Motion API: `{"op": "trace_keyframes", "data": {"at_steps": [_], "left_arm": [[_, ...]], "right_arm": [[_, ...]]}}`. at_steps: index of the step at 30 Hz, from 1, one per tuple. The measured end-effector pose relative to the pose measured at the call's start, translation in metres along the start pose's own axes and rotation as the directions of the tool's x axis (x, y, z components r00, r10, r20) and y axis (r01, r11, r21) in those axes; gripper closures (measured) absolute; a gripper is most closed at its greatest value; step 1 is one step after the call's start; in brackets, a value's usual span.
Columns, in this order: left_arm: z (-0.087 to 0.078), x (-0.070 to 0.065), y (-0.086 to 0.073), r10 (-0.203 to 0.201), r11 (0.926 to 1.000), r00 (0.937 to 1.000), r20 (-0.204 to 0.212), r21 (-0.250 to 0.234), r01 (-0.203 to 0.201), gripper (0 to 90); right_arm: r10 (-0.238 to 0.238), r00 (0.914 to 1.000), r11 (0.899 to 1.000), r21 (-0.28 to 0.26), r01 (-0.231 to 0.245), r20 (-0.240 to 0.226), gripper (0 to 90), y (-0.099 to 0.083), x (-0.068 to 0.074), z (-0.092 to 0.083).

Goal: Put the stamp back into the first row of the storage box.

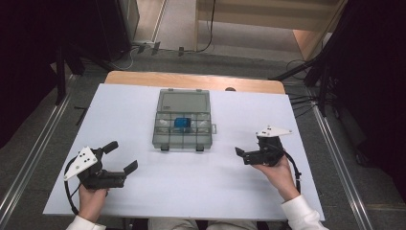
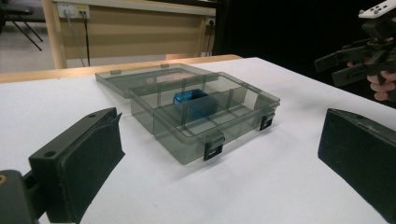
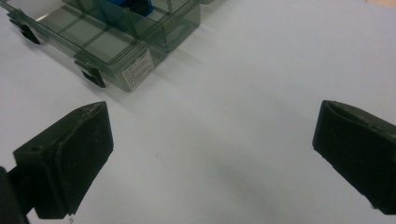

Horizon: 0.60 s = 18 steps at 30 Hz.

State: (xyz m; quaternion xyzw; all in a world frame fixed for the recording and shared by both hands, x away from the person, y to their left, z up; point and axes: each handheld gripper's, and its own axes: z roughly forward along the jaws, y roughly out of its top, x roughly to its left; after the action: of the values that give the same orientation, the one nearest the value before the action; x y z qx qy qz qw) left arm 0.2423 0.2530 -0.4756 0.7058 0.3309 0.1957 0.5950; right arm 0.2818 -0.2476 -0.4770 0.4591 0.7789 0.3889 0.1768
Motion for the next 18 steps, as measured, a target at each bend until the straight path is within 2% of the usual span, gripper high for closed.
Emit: {"op": "trace_keyframes", "data": {"at_steps": [1, 3, 4, 6, 8, 9, 10, 11, 13, 15, 18], "left_arm": [[0.0, 0.0, 0.0, 0.0, 1.0, 1.0, 0.0, 0.0, 0.0, 0.0], [0.0, 0.0, 0.0, 0.0, 1.0, 1.0, -0.001, 0.001, 0.0, 0.0], [0.0, 0.0, 0.0, 0.0, 1.0, 1.0, -0.002, 0.002, 0.0, 0.0], [0.0, 0.0, 0.0, -0.001, 1.0, 1.0, -0.002, 0.005, 0.001, 0.0], [0.0, 0.0, 0.0, -0.002, 1.0, 1.0, -0.001, 0.005, 0.002, 0.0], [0.0, 0.0, 0.0, -0.002, 1.0, 1.0, -0.001, 0.005, 0.002, 0.0], [0.0, 0.0, 0.0, -0.001, 1.0, 1.0, -0.001, 0.006, 0.001, 0.0], [0.0, 0.0, 0.0, -0.001, 1.0, 1.0, -0.002, 0.004, 0.001, 0.0], [-0.001, 0.0, 0.0, -0.002, 1.0, 1.0, -0.003, 0.004, 0.002, 0.0], [-0.002, 0.0, 0.0, -0.008, 1.0, 0.9999, -0.014, 0.003, 0.008, 0.0], [-0.004, 0.0, 0.0, -0.009, 0.9999, 0.9999, -0.012, -0.005, 0.009, 0.0]], "right_arm": [[0.021, 0.9998, 1.0, -0.009, -0.021, -0.007, 0.0, -0.003, -0.002, -0.002], [0.046, 0.9989, 0.997, -0.066, -0.046, -0.007, 0.0, -0.011, -0.004, -0.008], [0.047, 0.9989, 0.996, -0.078, -0.047, -0.003, 0.0, -0.013, -0.006, -0.01], [0.05, 0.9988, 0.99, -0.134, -0.048, 0.006, 0.0, -0.021, -0.006, -0.013], [0.05, 0.9986, 0.987, -0.156, -0.047, 0.016, 0.0, -0.025, -0.007, -0.017], [0.05, 0.9986, 0.982, -0.183, -0.047, 0.014, 0.0, -0.027, -0.007, -0.019], [0.049, 0.9988, 0.971, -0.235, -0.047, 0.001, 0.0, -0.032, -0.007, -0.024], [0.049, 0.9988, 0.971, -0.235, -0.047, 0.001, 0.0, -0.032, -0.007, -0.024], [0.06, 0.9981, 0.962, -0.268, -0.061, -0.013, 0.0, -0.037, -0.008, -0.027], [0.067, 0.9975, 0.946, -0.318, -0.071, -0.022, 0.0, -0.046, -0.009, -0.031], [0.073, 0.9973, 0.925, -0.374, -0.071, -0.008, 0.0, -0.059, -0.011, -0.036]]}}
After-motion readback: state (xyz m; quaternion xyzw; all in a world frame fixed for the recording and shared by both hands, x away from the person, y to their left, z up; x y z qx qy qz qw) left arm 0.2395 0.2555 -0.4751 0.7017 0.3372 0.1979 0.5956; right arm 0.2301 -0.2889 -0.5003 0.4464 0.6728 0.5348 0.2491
